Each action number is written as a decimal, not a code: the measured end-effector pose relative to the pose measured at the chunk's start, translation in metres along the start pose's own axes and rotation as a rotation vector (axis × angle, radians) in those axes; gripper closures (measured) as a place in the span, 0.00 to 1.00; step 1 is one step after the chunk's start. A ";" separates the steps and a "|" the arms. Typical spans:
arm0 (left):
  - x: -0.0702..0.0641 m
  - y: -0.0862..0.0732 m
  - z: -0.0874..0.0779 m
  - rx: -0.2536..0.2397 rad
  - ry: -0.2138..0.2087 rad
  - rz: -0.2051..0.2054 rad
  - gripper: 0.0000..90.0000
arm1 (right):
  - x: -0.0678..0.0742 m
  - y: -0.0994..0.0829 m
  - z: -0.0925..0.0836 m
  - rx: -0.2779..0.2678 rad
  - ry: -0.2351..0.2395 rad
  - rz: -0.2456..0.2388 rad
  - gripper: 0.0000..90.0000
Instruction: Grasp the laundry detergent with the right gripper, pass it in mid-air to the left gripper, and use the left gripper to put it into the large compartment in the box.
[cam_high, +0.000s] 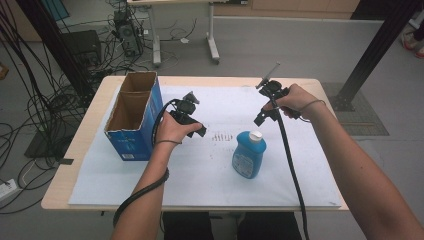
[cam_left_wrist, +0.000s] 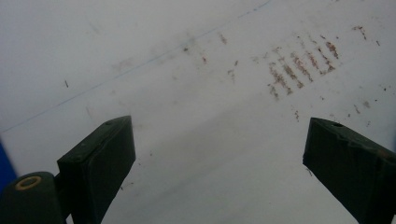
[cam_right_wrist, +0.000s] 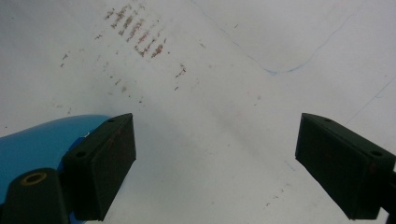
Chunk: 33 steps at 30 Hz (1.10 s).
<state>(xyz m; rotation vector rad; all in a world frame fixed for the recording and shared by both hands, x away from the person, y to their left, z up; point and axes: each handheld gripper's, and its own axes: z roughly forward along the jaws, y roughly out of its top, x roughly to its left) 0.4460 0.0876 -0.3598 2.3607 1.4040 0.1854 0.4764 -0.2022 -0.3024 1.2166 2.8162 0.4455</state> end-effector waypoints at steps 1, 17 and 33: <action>0.000 0.000 0.000 0.000 0.000 0.000 0.11 | 0.000 0.000 0.000 0.000 0.000 0.000 0.13; 0.002 -0.002 0.002 0.011 -0.007 -0.006 0.11 | 0.000 -0.003 -0.001 -0.008 0.011 0.015 0.13; 0.003 -0.003 0.005 0.013 -0.013 -0.013 0.11 | -0.003 -0.019 -0.010 -0.011 -0.004 0.018 0.13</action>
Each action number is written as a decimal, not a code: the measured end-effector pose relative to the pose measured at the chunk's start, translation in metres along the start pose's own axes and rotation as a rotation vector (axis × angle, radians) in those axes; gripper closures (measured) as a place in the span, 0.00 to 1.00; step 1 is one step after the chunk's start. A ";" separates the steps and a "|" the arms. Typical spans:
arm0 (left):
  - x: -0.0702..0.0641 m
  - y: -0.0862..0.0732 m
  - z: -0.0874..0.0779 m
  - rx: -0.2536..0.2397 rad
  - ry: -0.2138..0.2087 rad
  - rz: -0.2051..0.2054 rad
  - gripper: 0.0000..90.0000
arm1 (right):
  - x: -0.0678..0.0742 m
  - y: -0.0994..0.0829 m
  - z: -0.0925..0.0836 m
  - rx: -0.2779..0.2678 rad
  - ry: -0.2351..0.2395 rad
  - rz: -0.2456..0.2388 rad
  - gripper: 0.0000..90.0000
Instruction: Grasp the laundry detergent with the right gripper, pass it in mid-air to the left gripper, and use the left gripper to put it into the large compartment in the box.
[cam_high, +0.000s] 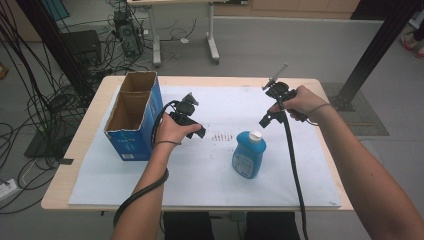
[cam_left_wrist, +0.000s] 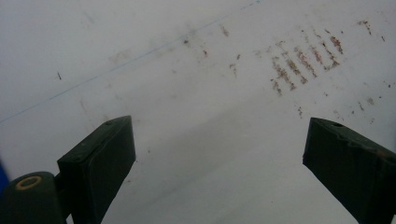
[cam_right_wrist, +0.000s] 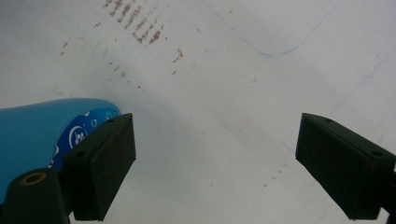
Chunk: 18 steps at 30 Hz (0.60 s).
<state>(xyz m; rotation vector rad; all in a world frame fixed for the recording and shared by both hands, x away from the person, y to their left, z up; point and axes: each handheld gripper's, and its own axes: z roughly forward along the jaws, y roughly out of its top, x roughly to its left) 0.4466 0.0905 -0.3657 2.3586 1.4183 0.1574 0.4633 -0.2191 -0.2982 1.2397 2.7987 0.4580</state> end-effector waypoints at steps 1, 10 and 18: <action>0.000 0.000 0.000 -0.002 -0.002 -0.002 0.11 | -0.001 -0.002 0.000 0.000 0.000 0.003 0.13; -0.003 -0.002 0.000 0.002 -0.013 -0.002 0.11 | 0.000 -0.016 -0.004 0.003 -0.006 0.008 0.13; -0.004 -0.002 -0.002 -0.001 -0.017 -0.004 0.11 | 0.002 -0.032 -0.007 0.003 -0.013 0.009 0.13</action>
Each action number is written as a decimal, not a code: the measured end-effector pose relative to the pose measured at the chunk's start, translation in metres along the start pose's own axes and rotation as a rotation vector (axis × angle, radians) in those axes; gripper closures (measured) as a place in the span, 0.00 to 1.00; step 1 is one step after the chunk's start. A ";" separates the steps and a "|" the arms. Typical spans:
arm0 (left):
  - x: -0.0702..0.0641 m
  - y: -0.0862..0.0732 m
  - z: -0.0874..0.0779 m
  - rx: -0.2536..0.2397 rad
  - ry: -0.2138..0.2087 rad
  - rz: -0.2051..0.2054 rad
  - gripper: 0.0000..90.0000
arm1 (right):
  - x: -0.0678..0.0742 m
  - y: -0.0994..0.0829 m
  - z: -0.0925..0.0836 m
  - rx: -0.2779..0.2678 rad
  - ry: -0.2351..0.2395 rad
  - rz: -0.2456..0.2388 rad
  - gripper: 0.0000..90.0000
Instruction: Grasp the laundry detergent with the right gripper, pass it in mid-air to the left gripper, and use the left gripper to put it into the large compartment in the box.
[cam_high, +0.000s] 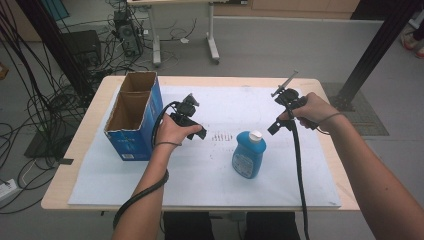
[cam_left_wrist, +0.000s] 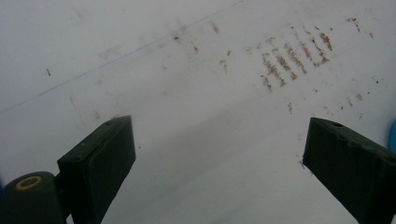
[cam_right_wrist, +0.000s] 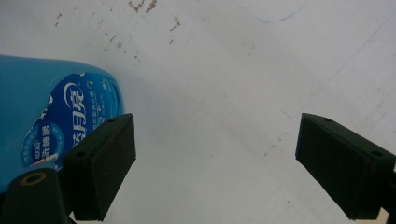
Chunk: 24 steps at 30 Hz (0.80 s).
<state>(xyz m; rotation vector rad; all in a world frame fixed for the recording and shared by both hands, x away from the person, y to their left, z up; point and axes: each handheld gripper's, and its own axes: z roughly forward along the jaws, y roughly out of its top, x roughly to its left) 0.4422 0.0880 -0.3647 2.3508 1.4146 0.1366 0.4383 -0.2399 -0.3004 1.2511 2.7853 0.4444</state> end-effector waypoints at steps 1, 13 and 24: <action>0.000 0.000 0.000 0.002 0.000 0.000 0.11 | 0.000 -0.004 -0.001 -0.002 -0.001 0.005 0.13; 0.001 -0.002 0.001 0.011 0.005 0.001 0.11 | 0.001 -0.030 -0.004 -0.015 -0.010 0.009 0.13; 0.000 -0.005 0.002 0.015 0.005 -0.005 0.11 | 0.003 -0.047 -0.003 -0.024 0.004 0.016 0.13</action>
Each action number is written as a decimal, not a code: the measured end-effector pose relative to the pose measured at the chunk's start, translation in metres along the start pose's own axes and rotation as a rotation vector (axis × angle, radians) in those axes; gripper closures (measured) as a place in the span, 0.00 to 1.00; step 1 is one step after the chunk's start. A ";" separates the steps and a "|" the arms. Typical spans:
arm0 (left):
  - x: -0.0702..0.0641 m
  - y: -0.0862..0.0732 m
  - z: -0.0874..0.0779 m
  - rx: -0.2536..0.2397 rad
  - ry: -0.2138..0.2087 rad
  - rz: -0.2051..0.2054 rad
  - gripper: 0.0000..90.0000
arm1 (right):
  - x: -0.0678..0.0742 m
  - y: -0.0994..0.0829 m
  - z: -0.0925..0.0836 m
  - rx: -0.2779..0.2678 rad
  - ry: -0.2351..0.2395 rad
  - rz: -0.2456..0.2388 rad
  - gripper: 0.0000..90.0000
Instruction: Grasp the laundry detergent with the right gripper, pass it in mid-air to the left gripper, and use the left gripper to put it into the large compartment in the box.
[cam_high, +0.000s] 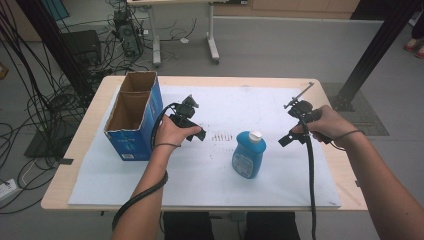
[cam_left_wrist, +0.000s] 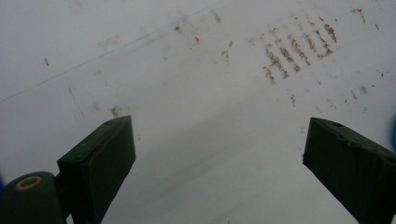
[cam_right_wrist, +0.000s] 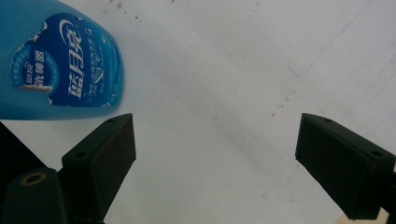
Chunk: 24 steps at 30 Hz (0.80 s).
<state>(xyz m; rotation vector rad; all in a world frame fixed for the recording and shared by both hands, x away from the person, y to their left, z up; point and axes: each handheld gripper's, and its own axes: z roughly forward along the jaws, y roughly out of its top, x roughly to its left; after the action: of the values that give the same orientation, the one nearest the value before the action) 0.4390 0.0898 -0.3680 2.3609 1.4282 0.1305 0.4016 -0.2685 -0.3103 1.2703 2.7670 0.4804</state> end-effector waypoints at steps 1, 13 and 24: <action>0.000 0.000 0.000 0.003 -0.002 0.000 0.11 | 0.001 -0.002 0.000 0.001 0.002 -0.001 0.13; 0.003 -0.004 0.002 0.011 -0.010 -0.013 0.11 | 0.009 -0.023 0.001 -0.005 0.004 -0.013 0.13; 0.002 -0.005 0.002 0.015 -0.009 -0.012 0.11 | 0.020 -0.042 0.011 -0.011 0.018 -0.017 0.13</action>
<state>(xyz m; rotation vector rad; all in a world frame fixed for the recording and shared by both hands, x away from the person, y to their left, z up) 0.4361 0.0931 -0.3720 2.3611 1.4437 0.1064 0.3599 -0.2769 -0.3319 1.2456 2.7833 0.5074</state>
